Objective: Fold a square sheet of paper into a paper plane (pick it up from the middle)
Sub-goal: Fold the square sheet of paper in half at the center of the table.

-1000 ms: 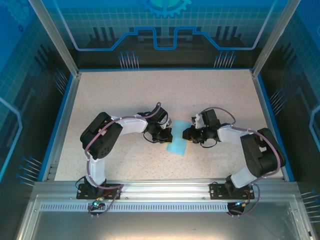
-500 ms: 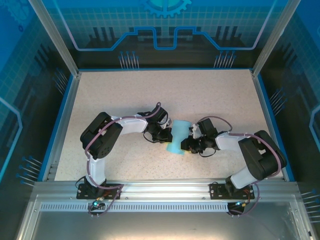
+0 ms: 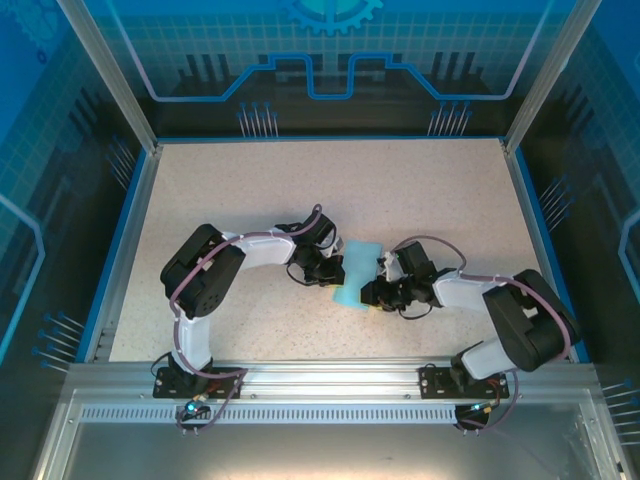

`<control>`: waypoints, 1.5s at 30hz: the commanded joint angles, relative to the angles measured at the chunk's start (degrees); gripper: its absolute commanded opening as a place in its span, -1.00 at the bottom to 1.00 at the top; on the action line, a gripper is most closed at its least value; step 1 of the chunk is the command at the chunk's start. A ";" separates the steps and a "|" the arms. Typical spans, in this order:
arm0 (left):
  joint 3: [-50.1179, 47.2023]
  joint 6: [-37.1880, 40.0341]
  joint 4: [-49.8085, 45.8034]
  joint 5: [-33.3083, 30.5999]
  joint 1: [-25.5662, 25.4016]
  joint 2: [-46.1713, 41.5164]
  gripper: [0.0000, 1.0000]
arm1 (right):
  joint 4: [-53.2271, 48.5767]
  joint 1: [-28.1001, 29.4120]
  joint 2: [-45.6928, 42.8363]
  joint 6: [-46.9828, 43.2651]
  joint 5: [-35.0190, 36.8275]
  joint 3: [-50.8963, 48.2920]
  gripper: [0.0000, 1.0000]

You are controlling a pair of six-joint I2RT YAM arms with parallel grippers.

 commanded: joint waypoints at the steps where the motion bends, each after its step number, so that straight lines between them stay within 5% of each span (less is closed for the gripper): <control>1: 1.98 0.58 -2.26 0.01 0.28 -0.98 -1.00 | 2.94 0.80 3.90 0.94 -0.41 -1.38 -0.48; 12: 2.72 1.16 -3.42 -0.18 0.31 -1.51 -1.00 | -3.03 1.70 -5.46 1.52 1.36 -0.33 -0.45; 25: 2.52 0.85 -3.71 -0.24 0.26 -2.53 -1.00 | -2.90 3.06 -0.33 1.04 5.77 -1.15 -0.46; 30: 0.62 -2.04 -2.31 0.17 0.26 -4.94 -1.00 | -7.57 3.02 -6.56 -1.37 5.96 1.40 -0.44; 37: -2.21 -10.05 0.67 -0.27 0.03 -8.97 -1.00 | -22.77 7.37 -20.03 -11.77 20.42 7.72 0.17; 45: 0.50 -11.06 -1.27 -0.25 0.00 -7.61 -1.00 | -17.86 24.73 -21.02 -18.49 44.56 8.09 0.27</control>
